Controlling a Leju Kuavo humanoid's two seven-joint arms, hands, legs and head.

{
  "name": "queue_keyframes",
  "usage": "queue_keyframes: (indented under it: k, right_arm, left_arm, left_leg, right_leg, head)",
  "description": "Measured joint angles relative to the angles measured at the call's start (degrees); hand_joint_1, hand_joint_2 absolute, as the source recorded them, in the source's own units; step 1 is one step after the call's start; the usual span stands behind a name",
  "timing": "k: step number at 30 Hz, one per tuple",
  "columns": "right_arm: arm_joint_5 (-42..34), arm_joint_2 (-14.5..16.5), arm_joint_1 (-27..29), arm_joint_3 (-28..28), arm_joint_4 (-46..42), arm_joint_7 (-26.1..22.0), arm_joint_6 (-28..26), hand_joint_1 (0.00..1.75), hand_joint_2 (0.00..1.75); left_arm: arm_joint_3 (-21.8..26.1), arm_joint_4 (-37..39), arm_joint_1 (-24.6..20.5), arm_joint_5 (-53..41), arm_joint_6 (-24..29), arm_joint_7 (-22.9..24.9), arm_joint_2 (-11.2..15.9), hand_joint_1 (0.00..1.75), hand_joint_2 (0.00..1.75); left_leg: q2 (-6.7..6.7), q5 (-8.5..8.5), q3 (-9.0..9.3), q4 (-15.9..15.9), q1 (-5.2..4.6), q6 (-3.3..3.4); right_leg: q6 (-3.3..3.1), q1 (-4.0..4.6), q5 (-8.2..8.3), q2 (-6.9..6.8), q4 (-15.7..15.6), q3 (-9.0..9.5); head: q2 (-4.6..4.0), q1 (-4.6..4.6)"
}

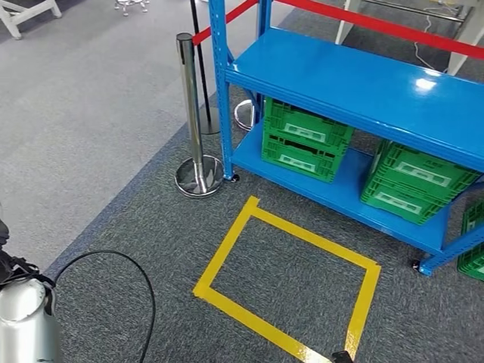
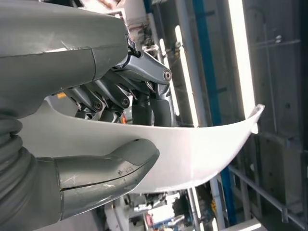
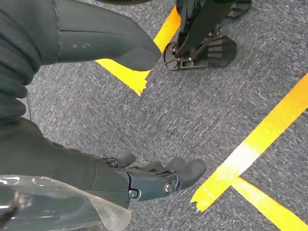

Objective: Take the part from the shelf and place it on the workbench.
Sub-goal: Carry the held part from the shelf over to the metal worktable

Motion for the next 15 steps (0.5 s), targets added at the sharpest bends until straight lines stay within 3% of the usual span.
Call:
queue_keyframes:
  k: [2, 3, 5, 6, 7, 8, 10, 12, 13, 15]
  right_arm:
    - [0.0, 0.1, 0.0, 0.0, 0.0, 0.0, 0.0, 0.00, 1.75]
    - [0.0, 0.1, 0.0, 0.0, 0.1, 0.0, 0.0, 0.00, 1.75]
    - [0.0, 0.0, 0.1, 0.0, 0.1, 0.0, 0.0, 0.00, 1.75]
    - [0.1, 0.1, 0.1, -0.1, 0.1, 0.1, 0.0, 0.00, 1.75]
    - [0.1, 0.1, 0.1, -0.1, 0.1, 0.2, 0.0, 0.00, 1.75]
    - [0.2, 0.1, 0.1, -0.1, 0.1, 0.3, 0.0, 0.00, 1.75]
    - [0.3, 0.2, 0.0, -0.1, 0.1, 0.4, 0.0, 0.00, 1.75]
    - [0.4, 0.2, 0.0, -0.1, 0.1, 0.4, 0.0, 0.00, 1.75]
    - [0.4, 0.2, 0.0, -0.1, 0.1, 0.4, 0.0, 0.00, 1.75]
    - [0.6, 0.2, -0.1, -0.1, 0.1, 0.4, 0.0, 0.00, 1.75]
  left_arm:
    - [0.1, -0.1, -0.2, 0.0, 0.0, 0.0, 0.0, 1.75, 1.75]
    - [0.1, -0.1, -0.2, 0.0, 0.0, -0.1, 0.0, 1.75, 1.75]
    - [0.1, -0.1, -0.1, 0.0, 0.0, -0.1, 0.0, 1.75, 1.75]
    - [0.1, -0.1, 0.0, 0.0, 0.0, -0.1, 0.0, 1.75, 1.75]
    - [0.2, -0.1, 0.0, 0.0, 0.0, -0.1, 0.0, 1.75, 1.75]
    - [0.2, -0.1, 0.0, 0.0, 0.0, -0.2, 0.0, 1.75, 1.75]
    - [0.2, -0.1, 0.0, 0.0, 0.0, -0.3, 0.0, 1.75, 1.75]
    - [0.2, -0.1, -0.1, 0.0, 0.0, -0.5, -0.1, 1.75, 1.75]
    - [0.3, -0.1, 0.0, 0.1, 0.0, -0.6, -0.1, 1.75, 1.75]
    - [0.4, -0.1, 0.0, 0.2, 0.0, -0.8, -0.2, 1.75, 1.75]
  left_leg:
    - [2.83, -1.99, -1.46, 3.1, -0.16, -0.72]
    - [4.66, -3.74, -2.96, 6.4, -0.12, -1.08]
    - [6.13, -6.74, -6.37, 13.7, 0.27, -1.69]
    - [6.33, -6.99, -7.19, 15.5, 0.44, -1.88]
    - [6.50, -6.17, -6.93, 15.1, 0.55, -1.97]
    - [6.81, -4.44, -5.50, 12.5, 0.60, -1.95]
    - [9.34, -1.10, -1.22, 4.3, 0.20, -1.46]
    - [11.37, -0.09, 0.95, -0.2, -0.38, -0.58]
    - [11.30, -0.28, 0.91, -0.4, -0.63, -0.17]
    - [9.73, -0.01, 0.79, -0.7, -0.53, 0.59]
  right_leg:
    - [-0.72, -0.21, 0.20, -1.79, -0.5, 0.36]
    - [-0.92, -0.14, 0.17, -2.65, -0.5, 0.43]
    - [-1.10, -0.07, 0.04, -4.41, -0.5, 0.44]
    - [-1.10, -0.06, -0.02, -5.28, -0.5, 0.46]
    - [-1.06, -0.06, -0.11, -6.10, -0.5, 0.52]
    - [-0.96, -0.06, -0.21, -6.90, -0.5, 0.65]
    - [-0.57, 0.13, -0.53, -8.30, -0.5, 1.01]
    - [-0.03, 0.44, -0.84, -9.46, -0.4, 1.24]
    - [0.25, 0.56, -0.93, -10.10, -0.5, 1.35]
    - [0.83, 0.48, -1.32, -10.75, -0.5, 1.57]
  head:
    - [0.00, -0.36]
    - [0.00, -0.52]
    - [0.00, -0.67]
    - [0.00, -0.69]
    - [0.00, -0.69]
    - [0.00, -0.69]
    - [0.00, -0.72]
    - [0.00, -0.70]
    - [0.00, -0.69]
    - [0.00, -0.67]
